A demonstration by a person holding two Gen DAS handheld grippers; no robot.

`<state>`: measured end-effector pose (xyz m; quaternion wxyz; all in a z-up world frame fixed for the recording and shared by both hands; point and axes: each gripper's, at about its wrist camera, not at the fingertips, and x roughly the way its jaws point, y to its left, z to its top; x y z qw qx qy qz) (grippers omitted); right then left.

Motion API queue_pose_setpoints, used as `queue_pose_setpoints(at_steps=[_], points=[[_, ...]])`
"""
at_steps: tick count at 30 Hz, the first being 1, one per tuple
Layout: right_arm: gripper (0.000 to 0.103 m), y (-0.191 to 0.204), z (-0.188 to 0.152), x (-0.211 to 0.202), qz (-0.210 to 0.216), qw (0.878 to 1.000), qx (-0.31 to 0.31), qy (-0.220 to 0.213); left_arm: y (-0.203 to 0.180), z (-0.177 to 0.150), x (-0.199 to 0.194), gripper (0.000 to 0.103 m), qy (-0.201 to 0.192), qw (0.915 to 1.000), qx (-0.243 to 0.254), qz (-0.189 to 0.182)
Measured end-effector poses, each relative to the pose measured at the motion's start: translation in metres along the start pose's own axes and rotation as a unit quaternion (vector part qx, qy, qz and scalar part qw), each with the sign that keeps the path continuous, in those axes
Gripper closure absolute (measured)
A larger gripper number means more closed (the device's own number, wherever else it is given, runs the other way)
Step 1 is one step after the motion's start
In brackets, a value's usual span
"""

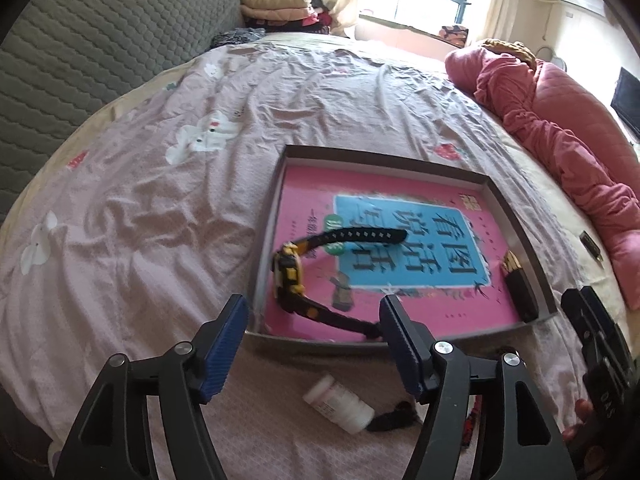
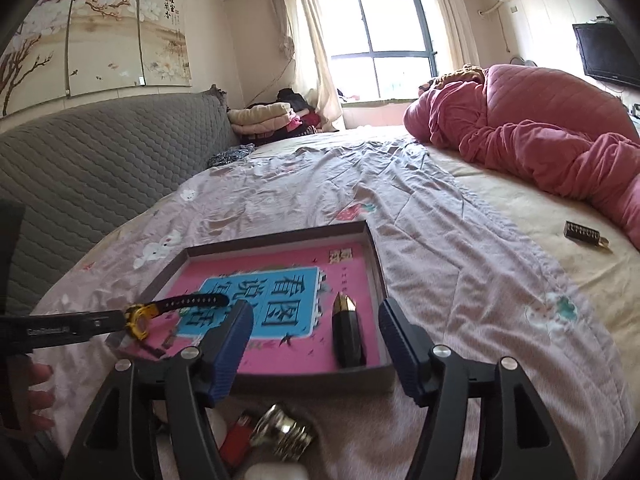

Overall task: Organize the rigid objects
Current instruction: 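Open both tools to release the watch and lipstick, then withdraw, then move both tools back toward the remaining items in front of the box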

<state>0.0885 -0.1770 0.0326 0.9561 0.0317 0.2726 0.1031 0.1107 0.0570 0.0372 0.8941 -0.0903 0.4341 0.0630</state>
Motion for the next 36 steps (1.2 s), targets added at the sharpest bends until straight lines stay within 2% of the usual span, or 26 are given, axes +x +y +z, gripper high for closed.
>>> queue_pose_setpoints(at_steps=[7,19,25,36], points=[[0.036,0.006,-0.005,-0.015,-0.006,1.0,-0.007,0.001,-0.008,-0.013,-0.013,0.028,-0.004,0.9998,0.012,-0.015],[0.033,0.014,-0.015,-0.04,-0.026,0.999,-0.025,-0.001,0.013,-0.032,-0.031,0.028,-0.01,0.9996,-0.011,-0.023],[0.033,0.02,-0.021,-0.056,-0.023,0.999,-0.04,-0.001,0.019,-0.046,-0.043,0.028,-0.014,0.9993,-0.009,-0.032],[0.033,0.026,-0.031,-0.077,-0.033,0.998,-0.054,0.001,0.015,-0.073,-0.057,0.028,-0.007,0.9989,0.013,-0.044]])
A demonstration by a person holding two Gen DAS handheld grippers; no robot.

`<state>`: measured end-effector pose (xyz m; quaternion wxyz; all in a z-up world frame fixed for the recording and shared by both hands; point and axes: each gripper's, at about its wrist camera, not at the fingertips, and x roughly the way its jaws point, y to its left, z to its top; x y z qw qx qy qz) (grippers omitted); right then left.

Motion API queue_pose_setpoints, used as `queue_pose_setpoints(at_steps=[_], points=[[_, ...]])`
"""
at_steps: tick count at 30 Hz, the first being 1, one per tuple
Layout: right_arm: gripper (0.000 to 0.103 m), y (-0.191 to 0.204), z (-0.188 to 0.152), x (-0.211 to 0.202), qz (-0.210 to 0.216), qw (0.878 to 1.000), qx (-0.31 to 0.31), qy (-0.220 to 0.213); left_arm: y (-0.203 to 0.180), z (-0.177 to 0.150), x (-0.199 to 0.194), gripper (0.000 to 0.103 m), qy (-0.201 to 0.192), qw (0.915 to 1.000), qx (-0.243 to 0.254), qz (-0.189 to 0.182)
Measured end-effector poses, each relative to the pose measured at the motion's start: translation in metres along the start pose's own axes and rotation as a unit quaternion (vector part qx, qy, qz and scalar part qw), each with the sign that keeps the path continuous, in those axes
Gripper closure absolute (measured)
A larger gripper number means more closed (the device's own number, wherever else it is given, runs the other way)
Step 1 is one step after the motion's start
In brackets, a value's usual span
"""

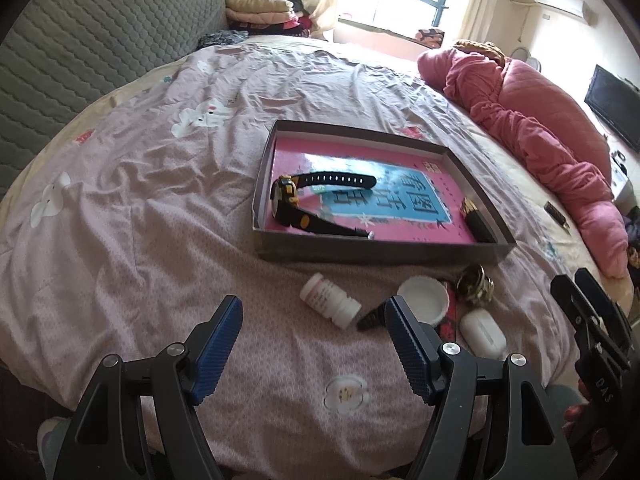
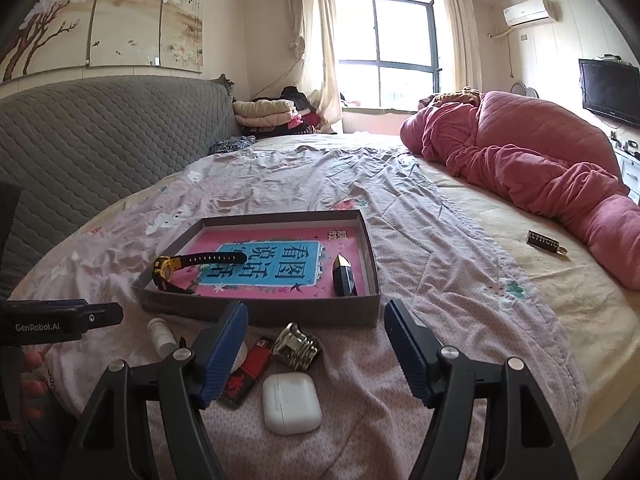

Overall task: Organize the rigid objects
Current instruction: 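Move both tools back toward the remaining items in front of the box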

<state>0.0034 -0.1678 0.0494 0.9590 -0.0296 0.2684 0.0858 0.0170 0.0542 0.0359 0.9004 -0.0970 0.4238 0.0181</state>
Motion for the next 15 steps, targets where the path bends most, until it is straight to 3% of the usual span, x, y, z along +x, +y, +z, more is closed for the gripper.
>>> queue_pose_setpoints(at_steps=[15], points=[[0.033,0.006,-0.008,-0.009,0.006,1.0,-0.003,0.017,-0.006,-0.013,-0.007,0.028,0.011,0.9999,0.011,-0.007]])
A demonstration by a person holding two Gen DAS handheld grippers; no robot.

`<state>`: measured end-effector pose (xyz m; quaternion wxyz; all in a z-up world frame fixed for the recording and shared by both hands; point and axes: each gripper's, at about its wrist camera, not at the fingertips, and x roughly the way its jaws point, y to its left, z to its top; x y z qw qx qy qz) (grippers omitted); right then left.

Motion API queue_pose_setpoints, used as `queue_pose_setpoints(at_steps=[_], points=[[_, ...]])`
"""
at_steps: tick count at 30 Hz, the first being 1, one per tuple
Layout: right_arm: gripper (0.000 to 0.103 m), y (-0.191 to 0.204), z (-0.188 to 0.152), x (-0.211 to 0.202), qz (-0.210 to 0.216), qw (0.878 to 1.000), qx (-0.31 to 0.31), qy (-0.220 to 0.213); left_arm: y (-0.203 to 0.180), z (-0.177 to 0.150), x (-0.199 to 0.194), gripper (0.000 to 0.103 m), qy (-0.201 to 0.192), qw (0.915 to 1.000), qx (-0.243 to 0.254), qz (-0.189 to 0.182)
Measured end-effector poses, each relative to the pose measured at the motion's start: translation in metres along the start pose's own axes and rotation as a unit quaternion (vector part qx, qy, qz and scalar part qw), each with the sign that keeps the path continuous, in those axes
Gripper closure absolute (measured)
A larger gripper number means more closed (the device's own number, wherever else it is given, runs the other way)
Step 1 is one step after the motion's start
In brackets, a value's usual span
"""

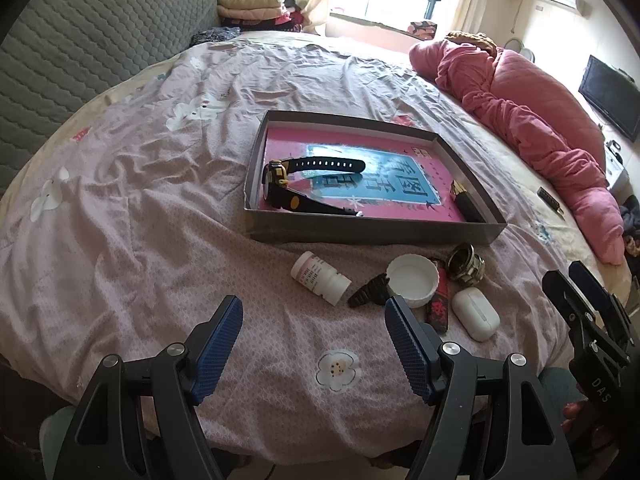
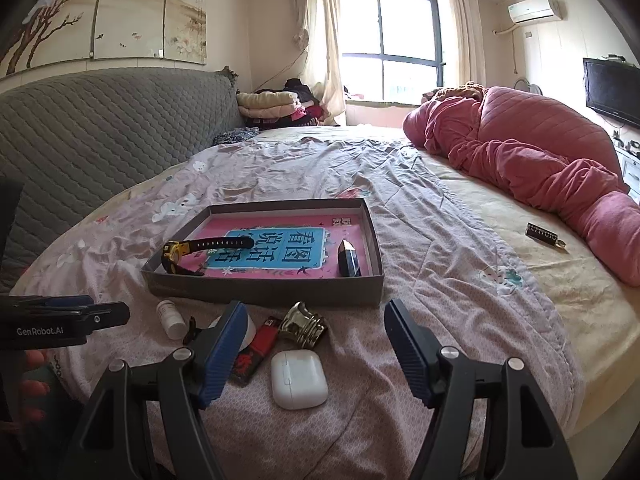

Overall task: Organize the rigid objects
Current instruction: 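Move both tools back toward the remaining items in front of the box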

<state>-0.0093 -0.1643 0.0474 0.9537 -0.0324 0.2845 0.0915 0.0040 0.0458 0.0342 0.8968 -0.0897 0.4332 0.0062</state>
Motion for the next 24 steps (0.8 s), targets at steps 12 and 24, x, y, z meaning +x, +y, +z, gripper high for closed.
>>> queue_pose_setpoints(at_steps=[12,24], points=[[0.033,0.004,-0.006,0.003,0.009,1.0,0.005,0.025,-0.013,-0.011,0.004,0.028,0.02,0.9996,0.009,-0.018],[0.033,0.002,-0.009,0.008,0.0,0.999,0.012,0.045,-0.019,-0.02,0.009,0.028,0.038,0.9988,0.014,-0.027]])
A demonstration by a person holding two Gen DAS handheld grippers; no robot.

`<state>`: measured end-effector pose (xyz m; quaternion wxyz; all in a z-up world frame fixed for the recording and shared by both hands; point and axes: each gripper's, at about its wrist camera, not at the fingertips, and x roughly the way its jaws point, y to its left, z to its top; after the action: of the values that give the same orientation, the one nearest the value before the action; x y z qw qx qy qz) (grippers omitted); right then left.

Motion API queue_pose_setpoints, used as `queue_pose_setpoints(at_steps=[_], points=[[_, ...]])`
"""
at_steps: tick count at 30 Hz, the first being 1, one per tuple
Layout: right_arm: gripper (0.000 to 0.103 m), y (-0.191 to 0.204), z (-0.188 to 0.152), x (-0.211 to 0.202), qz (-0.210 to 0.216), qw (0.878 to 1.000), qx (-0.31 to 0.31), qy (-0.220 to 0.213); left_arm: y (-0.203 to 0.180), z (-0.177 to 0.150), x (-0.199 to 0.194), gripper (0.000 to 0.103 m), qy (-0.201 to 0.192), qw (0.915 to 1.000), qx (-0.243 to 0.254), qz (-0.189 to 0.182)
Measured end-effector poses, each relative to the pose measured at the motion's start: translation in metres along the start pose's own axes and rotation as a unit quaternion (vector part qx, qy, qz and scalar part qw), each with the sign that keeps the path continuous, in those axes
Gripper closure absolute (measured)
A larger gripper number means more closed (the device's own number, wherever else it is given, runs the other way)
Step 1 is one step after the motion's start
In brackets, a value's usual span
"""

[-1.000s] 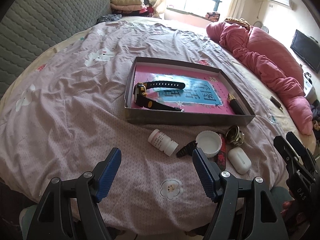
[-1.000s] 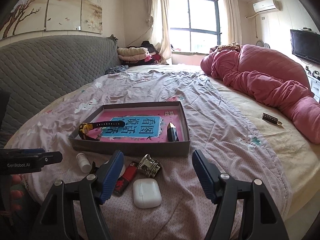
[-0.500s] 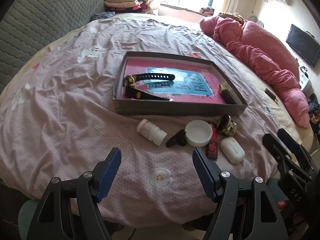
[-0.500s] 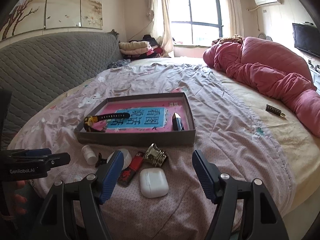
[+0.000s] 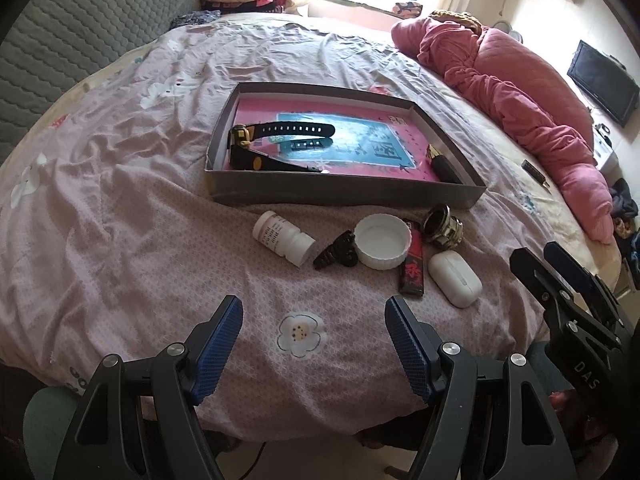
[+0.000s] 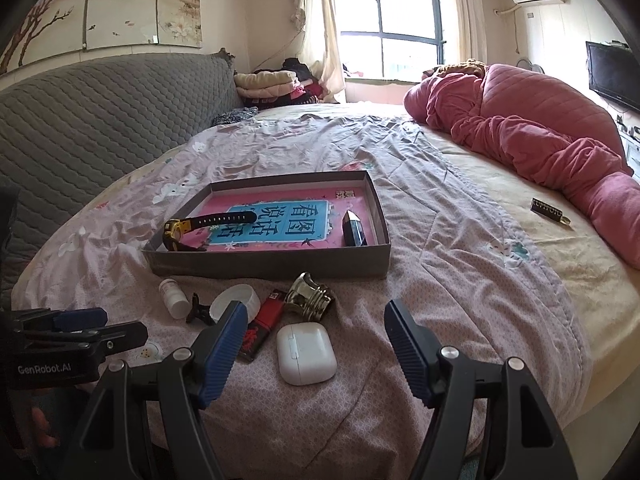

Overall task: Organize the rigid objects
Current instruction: 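Move both tools back toward the remaining items in front of the box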

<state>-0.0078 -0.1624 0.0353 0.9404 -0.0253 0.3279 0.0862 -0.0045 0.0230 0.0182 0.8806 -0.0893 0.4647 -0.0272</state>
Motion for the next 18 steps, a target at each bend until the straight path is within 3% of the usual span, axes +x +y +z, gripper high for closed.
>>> queue_pose_setpoints(at_steps=[9,18], points=[[0.033,0.002,-0.005,0.01,-0.003,1.0,-0.003,0.027,-0.002,-0.006,0.009,0.028,0.017,0.9997,-0.004,-0.016],[0.033,0.002,-0.013,0.034,-0.003,0.997,-0.002,0.08,0.007,-0.01,0.025,0.028,0.034,0.9988,-0.018,-0.031]])
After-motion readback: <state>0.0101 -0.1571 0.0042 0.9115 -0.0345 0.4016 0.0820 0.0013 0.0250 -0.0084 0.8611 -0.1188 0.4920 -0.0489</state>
